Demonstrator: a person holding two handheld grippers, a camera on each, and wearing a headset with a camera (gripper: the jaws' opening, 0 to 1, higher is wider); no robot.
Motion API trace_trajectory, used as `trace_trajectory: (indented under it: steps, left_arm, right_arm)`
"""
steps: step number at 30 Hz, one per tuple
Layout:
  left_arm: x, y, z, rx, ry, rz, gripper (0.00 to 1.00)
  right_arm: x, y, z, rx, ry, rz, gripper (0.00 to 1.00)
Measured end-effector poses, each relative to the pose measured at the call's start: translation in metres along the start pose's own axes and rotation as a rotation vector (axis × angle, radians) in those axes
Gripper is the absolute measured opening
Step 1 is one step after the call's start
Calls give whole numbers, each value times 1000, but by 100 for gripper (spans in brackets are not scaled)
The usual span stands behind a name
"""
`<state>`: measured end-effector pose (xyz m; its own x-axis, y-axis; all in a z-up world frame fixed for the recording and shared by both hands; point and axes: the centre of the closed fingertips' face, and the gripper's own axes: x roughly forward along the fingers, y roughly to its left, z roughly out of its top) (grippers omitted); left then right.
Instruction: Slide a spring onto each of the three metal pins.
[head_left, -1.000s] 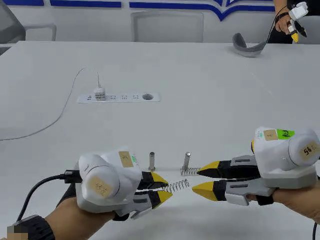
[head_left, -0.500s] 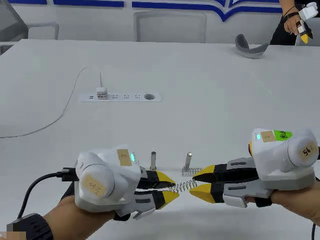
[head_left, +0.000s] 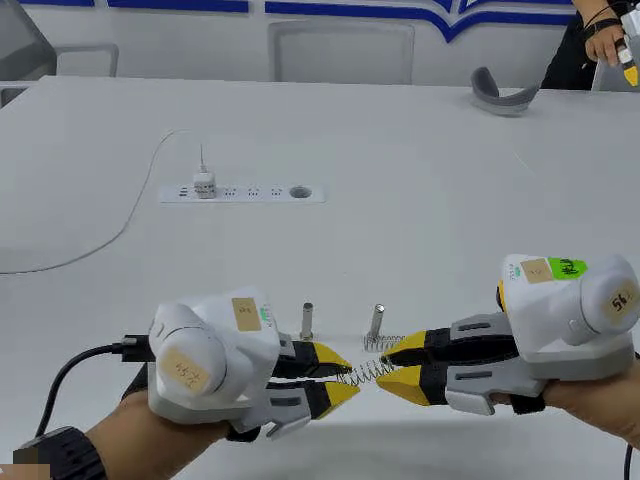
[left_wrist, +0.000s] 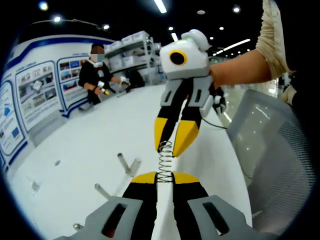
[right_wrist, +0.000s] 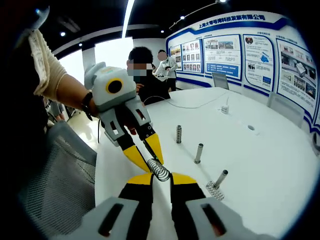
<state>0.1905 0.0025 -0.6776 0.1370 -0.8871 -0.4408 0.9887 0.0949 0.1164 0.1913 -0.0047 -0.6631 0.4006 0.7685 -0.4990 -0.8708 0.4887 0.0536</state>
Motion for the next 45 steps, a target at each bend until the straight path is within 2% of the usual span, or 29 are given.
trace_trajectory:
  steps: [6, 16, 27, 33, 40, 45]
  left_arm:
    - [1, 0, 0, -11, -3, 3, 10]
    - [0, 1, -2, -30, -2, 17, 10]
    - [1, 5, -4, -56, -10, 37, 10]
    - [-2, 5, -7, -64, -15, 50, 11]
    - [-4, 8, -7, -116, -32, 65, 23]
    - [-8, 12, -10, -145, -36, 82, 31]
  right_arm:
    - [1, 5, 17, -15, -34, 12, 13]
    - [10, 11, 29, -33, -51, 27, 12]
    - [19, 11, 33, -75, -32, 17, 12]
    - [21, 10, 32, -67, -25, 17, 12]
    - [23, 8, 34, -67, -24, 14, 12]
    - [22, 4, 36, -64, -29, 3, 12]
